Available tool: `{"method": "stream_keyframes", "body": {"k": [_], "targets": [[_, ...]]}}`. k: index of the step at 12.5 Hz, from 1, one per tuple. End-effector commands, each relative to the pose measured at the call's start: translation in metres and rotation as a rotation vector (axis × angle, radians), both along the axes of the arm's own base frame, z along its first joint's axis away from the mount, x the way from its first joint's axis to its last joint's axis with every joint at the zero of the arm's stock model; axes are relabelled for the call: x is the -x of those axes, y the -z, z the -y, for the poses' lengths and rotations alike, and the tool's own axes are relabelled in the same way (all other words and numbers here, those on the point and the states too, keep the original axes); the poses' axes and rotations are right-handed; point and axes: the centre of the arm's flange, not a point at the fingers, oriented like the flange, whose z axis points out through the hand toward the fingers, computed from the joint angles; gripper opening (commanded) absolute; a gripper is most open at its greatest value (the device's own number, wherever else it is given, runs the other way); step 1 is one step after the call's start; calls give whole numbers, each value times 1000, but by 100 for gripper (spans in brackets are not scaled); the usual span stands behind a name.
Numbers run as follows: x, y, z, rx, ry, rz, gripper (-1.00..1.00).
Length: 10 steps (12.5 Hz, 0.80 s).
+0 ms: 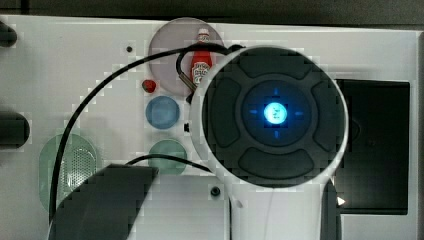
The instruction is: Pick ketchup from plate and place it on table.
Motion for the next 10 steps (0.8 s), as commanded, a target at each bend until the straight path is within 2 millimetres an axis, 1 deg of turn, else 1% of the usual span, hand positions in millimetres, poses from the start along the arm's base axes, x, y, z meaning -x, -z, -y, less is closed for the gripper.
{"method": "stream_keyframes", "body": {"k": [1,3,5,7,10], "targets": [[-31,67,-9,-15,-52,-105,100],[-51,93,-17,-22,-104,-102,100],[-69,123,-23,-33,-170,-107,100],[-86,156,-25,-44,-240,-109,100],[-112,208,-25,-61,-393,-81,100]]}}
